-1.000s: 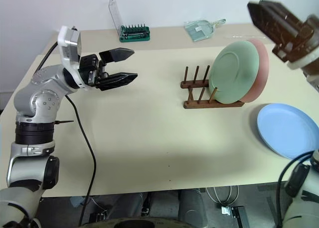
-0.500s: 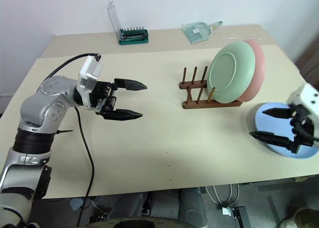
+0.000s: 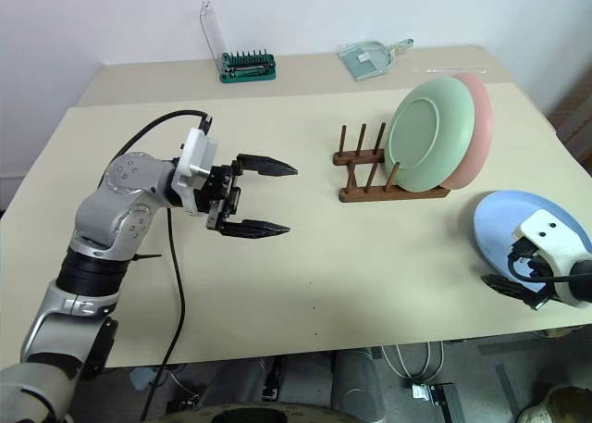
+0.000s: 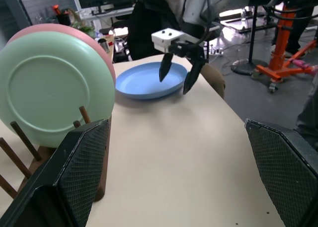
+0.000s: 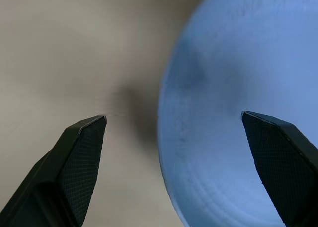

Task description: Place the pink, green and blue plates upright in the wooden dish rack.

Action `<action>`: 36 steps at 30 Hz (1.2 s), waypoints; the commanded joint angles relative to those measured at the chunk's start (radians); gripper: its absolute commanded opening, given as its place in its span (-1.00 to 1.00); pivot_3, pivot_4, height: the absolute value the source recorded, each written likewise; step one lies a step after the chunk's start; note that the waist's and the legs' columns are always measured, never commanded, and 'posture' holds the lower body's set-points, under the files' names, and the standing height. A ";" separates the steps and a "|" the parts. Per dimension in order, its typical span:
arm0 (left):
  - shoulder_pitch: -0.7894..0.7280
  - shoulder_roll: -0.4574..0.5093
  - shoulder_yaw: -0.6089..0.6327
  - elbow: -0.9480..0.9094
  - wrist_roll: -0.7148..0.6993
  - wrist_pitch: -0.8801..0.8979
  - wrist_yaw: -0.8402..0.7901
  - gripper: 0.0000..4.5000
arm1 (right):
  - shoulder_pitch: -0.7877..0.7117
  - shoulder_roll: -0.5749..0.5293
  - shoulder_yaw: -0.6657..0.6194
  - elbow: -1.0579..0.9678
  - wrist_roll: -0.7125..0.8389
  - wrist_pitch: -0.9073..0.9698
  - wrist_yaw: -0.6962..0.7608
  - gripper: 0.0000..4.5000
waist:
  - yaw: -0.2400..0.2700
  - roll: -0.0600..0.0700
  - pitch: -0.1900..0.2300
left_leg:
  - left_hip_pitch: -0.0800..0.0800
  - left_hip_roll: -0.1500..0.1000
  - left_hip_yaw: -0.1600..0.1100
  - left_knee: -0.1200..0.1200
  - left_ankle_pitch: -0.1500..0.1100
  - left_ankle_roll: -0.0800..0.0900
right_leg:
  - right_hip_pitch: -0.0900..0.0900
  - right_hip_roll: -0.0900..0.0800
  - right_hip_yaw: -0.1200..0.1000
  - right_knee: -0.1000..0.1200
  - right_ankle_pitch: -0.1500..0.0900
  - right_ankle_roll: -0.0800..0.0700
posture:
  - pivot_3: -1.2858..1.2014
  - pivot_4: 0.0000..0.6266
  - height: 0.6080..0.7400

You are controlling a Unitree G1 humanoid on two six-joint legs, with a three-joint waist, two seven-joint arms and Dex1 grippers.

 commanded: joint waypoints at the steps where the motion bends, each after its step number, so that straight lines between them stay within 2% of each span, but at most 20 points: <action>1: -0.002 0.006 0.009 -0.033 -0.004 -0.008 0.005 1.00 | -0.028 0.019 -0.006 0.012 -0.001 0.027 -0.019 0.74 | 0.000 0.000 0.000 | 0.000 0.000 0.000 0.000 0.000 0.000 | 0.000 0.000 0.000 0.000 0.000 0.000 | 0.03 -0.52 1.00; 3: -0.006 0.003 0.012 -0.030 -0.008 -0.002 0.011 1.00 | -0.021 0.021 0.007 0.011 -0.016 0.017 -0.022 0.38 | 0.001 0.000 0.000 | 0.000 0.000 0.000 0.000 0.000 0.000 | 0.000 0.000 0.000 0.000 0.000 0.000 | 0.03 -0.52 1.00; 9: -0.020 0.000 0.021 -0.013 -0.012 0.003 0.021 1.00 | -0.046 0.014 0.006 0.009 -0.028 0.005 -0.033 -0.95 | -0.001 -0.001 0.000 | 0.000 0.000 0.000 0.000 0.000 0.000 | 0.000 0.000 0.000 0.000 0.000 0.000 | 0.03 -0.52 1.00; 15: -0.026 -0.006 0.028 -0.003 -0.014 0.007 0.036 1.00 | -0.148 0.001 -0.016 0.046 -0.053 -0.026 -0.087 -0.98 | -0.002 -0.001 0.000 | 0.001 0.000 0.000 0.000 0.000 0.000 | 0.001 0.000 0.000 0.000 0.000 0.000 | 0.03 -0.52 1.00; 21: -0.031 -0.004 0.036 0.012 -0.012 0.003 0.039 1.00 | -0.451 -0.012 0.004 0.201 -0.137 -0.099 -0.280 -0.98 | -0.001 0.000 0.000 | 0.000 0.000 0.000 0.000 0.001 -0.002 | 0.000 0.000 0.000 0.000 0.000 0.000 | 0.03 -0.52 1.00; 24: -0.037 -0.007 0.044 0.020 -0.018 0.005 0.048 1.00 | -0.677 0.077 -0.029 0.213 -0.054 -0.123 -0.348 -0.98 | -0.007 0.001 0.000 | 0.000 0.000 0.000 -0.001 0.003 -0.004 | -0.001 0.000 0.000 0.000 0.000 0.000 | 0.03 -0.52 1.00; 25: -0.038 -0.008 0.046 0.021 -0.017 0.003 0.051 1.00 | -0.720 0.088 -0.024 0.227 -0.072 -0.196 -0.368 -0.98 | -0.007 0.001 0.000 | 0.000 0.000 0.001 -0.001 0.003 -0.004 | -0.001 0.000 0.000 0.000 0.000 0.000 | 0.03 -0.52 1.00; 28: -0.041 -0.010 0.055 0.024 -0.022 0.006 0.060 1.00 | -0.845 0.151 -0.062 0.216 0.044 -0.206 -0.327 -0.98 | -0.003 0.001 0.000 | 0.000 0.000 0.000 -0.002 0.003 -0.005 | -0.001 0.001 0.000 0.000 0.000 0.000 | 0.03 -0.52 1.00; 29: -0.042 -0.009 0.059 0.027 -0.021 0.001 0.064 1.00 | -0.930 0.214 -0.101 0.182 0.177 -0.145 -0.328 -0.98 | -0.002 0.001 0.000 | 0.000 0.000 0.000 -0.002 0.003 -0.005 | -0.001 0.001 0.000 0.000 0.000 0.000 | 0.03 -0.52 1.00; 31: -0.043 -0.010 0.067 0.033 -0.020 -0.003 0.069 1.00 | -1.040 0.289 -0.143 0.136 0.346 -0.089 -0.315 -0.98 | -0.004 0.001 0.001 | -0.001 0.000 -0.001 -0.001 0.003 -0.005 | -0.001 0.000 0.000 -0.001 0.000 0.000 | 0.03 -0.52 1.00; 32: -0.043 -0.010 0.070 0.035 -0.021 -0.003 0.071 1.00 | -1.071 0.307 -0.152 0.123 0.391 -0.081 -0.303 -0.98 | -0.004 0.001 0.001 | 0.000 0.000 0.000 -0.001 0.003 -0.005 | -0.001 0.000 0.000 -0.001 0.001 0.000 | 0.03 -0.52 1.00; 36: -0.046 -0.011 0.084 0.035 -0.035 0.009 0.083 1.00 | -1.176 0.399 -0.211 0.052 0.762 0.114 -0.363 -0.98 | 0.001 0.001 0.001 | -0.002 0.000 -0.003 -0.002 0.003 -0.005 | -0.002 0.001 -0.001 -0.001 0.000 0.000 | 0.03 -0.52 1.00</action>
